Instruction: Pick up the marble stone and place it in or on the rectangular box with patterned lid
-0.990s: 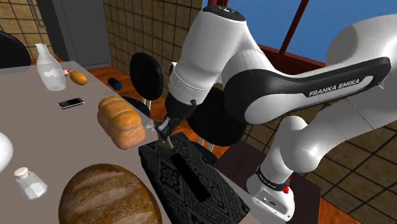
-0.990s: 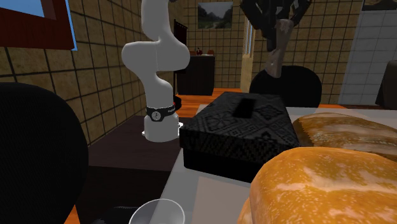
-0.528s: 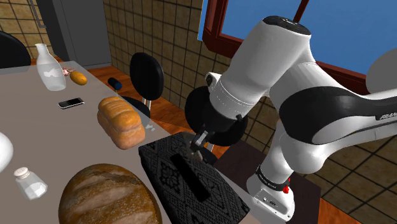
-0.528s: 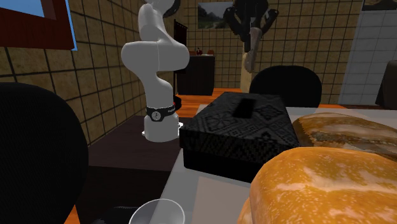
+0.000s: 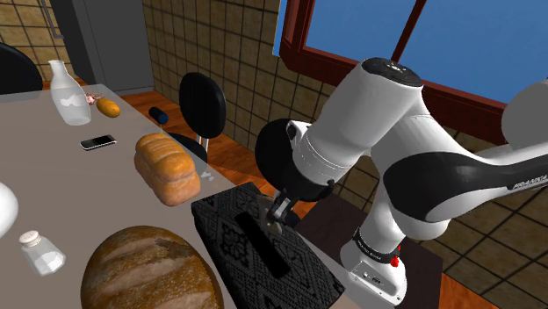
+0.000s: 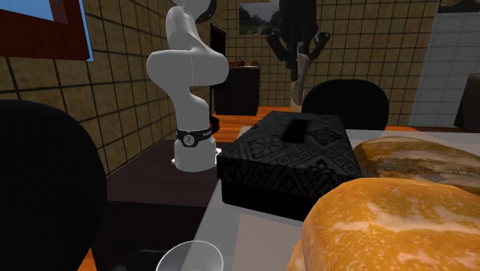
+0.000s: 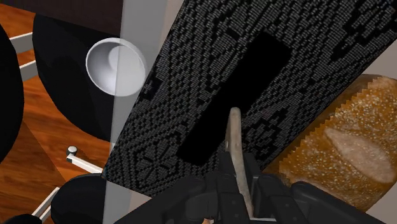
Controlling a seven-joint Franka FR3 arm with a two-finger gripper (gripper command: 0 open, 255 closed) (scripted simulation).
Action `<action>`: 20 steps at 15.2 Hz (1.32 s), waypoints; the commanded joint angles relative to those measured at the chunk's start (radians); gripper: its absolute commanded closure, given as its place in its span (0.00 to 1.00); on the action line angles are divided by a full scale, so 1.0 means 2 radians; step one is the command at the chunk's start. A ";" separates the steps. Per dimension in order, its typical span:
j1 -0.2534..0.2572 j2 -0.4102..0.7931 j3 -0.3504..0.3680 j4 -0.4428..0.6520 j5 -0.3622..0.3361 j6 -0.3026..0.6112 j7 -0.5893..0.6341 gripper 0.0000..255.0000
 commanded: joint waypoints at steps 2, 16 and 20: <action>0.002 0.004 0.008 -0.019 0.005 0.022 0.003 1.00; 0.004 0.016 0.022 -0.045 0.013 0.061 0.008 0.00; 0.004 0.016 0.022 -0.045 0.013 0.061 0.008 0.00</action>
